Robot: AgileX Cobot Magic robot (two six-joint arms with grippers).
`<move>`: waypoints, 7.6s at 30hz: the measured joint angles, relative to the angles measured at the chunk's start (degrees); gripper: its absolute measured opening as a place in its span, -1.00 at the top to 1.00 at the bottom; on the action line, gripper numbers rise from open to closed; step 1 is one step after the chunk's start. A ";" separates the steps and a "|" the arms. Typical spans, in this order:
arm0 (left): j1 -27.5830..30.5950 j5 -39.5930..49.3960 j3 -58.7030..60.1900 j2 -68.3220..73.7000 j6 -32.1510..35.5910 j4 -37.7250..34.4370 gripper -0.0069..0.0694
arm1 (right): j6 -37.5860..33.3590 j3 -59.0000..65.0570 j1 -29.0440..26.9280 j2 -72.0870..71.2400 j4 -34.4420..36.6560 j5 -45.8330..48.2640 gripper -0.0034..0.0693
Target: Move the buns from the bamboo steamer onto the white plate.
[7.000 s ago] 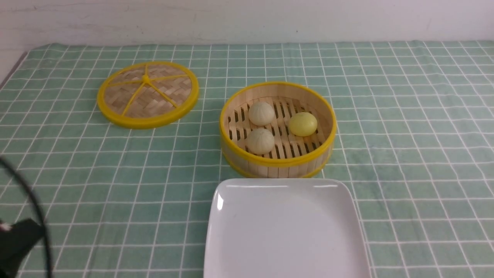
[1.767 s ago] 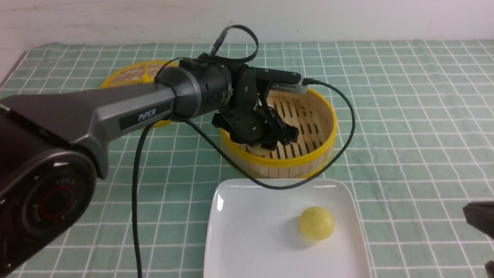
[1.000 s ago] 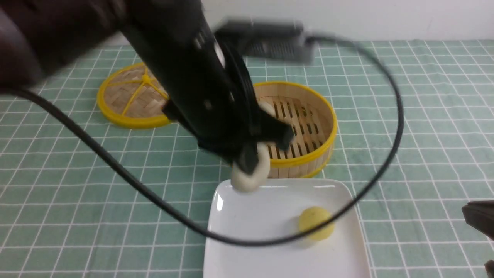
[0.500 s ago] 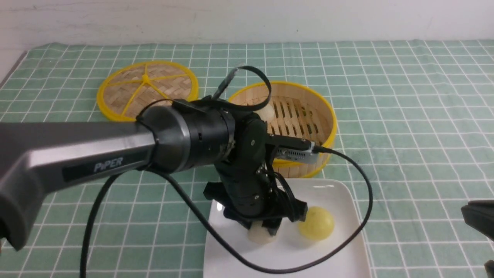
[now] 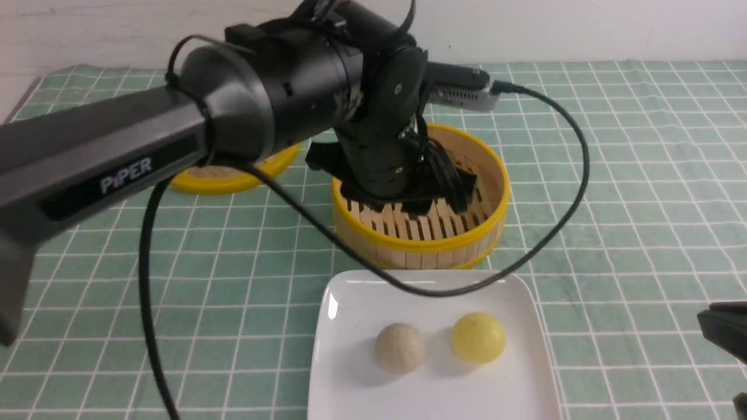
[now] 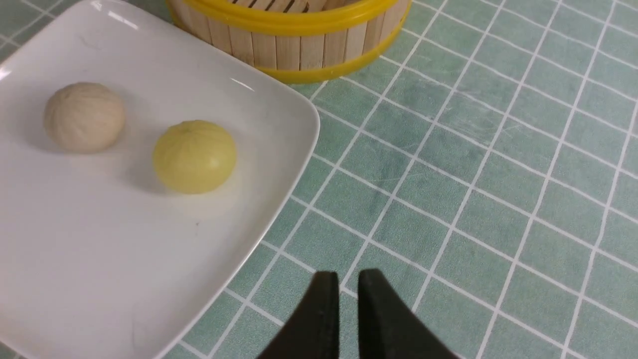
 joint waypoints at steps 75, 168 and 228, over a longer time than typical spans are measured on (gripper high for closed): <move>1.20 -4.78 20.02 -7.61 16.93 -20.17 0.73 | 0.00 0.00 0.00 0.00 -0.02 0.05 0.47; -13.58 1.30 8.01 -8.65 -14.13 17.59 0.81 | -9.93 0.51 0.00 -30.88 16.83 8.96 0.93; -13.58 14.10 8.01 -34.32 -6.80 23.75 0.79 | -12.03 31.29 -29.92 -40.17 -5.79 -9.19 0.81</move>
